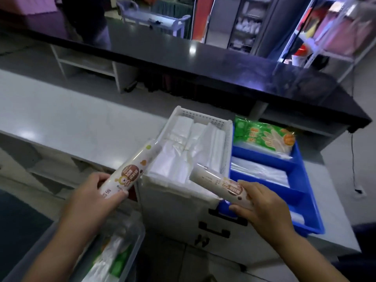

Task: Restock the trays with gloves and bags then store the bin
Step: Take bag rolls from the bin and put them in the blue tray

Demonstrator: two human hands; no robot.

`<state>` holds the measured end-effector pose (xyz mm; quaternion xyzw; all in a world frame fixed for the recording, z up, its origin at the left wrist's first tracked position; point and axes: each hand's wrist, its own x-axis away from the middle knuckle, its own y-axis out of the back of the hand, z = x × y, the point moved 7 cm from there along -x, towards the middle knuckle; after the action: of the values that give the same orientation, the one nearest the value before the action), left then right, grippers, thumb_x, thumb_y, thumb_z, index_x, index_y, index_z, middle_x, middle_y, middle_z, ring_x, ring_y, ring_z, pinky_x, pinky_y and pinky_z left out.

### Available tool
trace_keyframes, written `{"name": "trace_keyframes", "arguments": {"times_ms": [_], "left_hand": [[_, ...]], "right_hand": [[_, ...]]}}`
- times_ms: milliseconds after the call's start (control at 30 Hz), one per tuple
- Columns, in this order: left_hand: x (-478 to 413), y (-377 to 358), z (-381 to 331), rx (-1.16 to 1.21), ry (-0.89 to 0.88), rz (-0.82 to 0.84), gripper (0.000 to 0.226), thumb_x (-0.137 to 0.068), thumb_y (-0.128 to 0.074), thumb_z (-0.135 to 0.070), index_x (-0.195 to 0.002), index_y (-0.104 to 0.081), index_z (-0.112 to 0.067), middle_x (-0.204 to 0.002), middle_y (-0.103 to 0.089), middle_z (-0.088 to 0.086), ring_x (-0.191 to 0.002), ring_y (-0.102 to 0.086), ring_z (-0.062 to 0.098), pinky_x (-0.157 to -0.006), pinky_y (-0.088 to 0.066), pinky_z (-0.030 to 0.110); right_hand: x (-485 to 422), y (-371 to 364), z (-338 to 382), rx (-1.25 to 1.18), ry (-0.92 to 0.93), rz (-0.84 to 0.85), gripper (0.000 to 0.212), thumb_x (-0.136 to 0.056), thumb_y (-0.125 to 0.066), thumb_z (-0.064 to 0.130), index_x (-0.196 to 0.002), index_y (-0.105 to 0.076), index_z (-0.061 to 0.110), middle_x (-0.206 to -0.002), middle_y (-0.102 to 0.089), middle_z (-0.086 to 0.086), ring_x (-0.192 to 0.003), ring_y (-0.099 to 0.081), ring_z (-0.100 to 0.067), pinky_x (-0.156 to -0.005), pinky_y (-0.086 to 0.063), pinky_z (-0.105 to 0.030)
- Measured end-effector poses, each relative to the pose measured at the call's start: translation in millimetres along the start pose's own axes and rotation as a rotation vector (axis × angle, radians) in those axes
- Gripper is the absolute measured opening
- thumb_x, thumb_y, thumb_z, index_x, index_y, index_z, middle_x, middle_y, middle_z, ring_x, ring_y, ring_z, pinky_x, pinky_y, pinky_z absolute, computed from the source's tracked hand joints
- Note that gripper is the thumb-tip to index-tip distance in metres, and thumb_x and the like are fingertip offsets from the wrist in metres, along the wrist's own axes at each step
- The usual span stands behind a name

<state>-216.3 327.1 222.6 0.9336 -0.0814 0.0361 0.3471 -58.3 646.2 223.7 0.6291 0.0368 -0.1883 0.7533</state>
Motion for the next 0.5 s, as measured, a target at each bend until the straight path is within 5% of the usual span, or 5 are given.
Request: {"name": "trace_keyframes", "arguments": {"times_ms": [167,500], "left_hand": [[16.2,-52.4,-58.8,0.003,-0.071,0.017,0.030,-0.069,-0.078,-0.021,-0.092,-0.058,-0.022,-0.078,-0.063,-0.002,-0.066,-0.057,0.011,-0.049,-0.039,0.023],[40.5,-140.2,-121.0,-0.013,-0.080,-0.008,0.033,-0.068,-0.079,-0.021,-0.088,-0.056,-0.031,-0.080,-0.060,-0.010,-0.068,-0.057,0.007,-0.051,-0.042,0.025]], "right_hand": [[4.0,18.3,-113.5,0.158,-0.101,0.052,0.050,-0.062,-0.081,0.043,-0.104,-0.064,0.022,-0.085,-0.070,0.001,-0.067,-0.065,-0.020,-0.050,-0.045,-0.027],[-1.7,-11.5,-180.1,0.235,0.206,0.112,0.051,-0.054,-0.081,0.053,-0.093,-0.065,0.023,-0.080,-0.068,0.006,-0.067,-0.063,-0.016,-0.053,-0.050,-0.028]]}}
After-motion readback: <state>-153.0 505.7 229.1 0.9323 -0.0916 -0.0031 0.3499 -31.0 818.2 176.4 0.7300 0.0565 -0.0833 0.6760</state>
